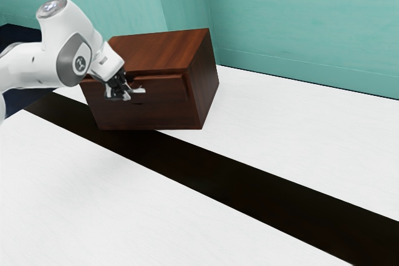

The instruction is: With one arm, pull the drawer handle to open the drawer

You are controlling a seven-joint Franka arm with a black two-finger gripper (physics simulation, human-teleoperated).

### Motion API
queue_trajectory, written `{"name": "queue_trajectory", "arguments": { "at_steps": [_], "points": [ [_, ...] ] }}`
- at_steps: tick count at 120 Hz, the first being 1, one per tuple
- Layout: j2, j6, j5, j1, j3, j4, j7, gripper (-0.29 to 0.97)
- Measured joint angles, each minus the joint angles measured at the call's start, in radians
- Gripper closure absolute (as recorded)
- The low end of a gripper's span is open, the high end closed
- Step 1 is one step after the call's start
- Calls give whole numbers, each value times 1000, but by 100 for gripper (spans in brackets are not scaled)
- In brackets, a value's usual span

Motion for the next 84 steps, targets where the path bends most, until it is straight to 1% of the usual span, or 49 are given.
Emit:
{"name": "queue_trajectory", "arguments": {
  "at_steps": [34, 68, 84],
  "points": [
    [-84, 33, 0, -1, 2, -123, -1, 63],
    [-206, 78, 0, -1, 6, -267, 1, 66],
    [-238, 93, -1, -4, 8, -318, 2, 64]
  ]
}}
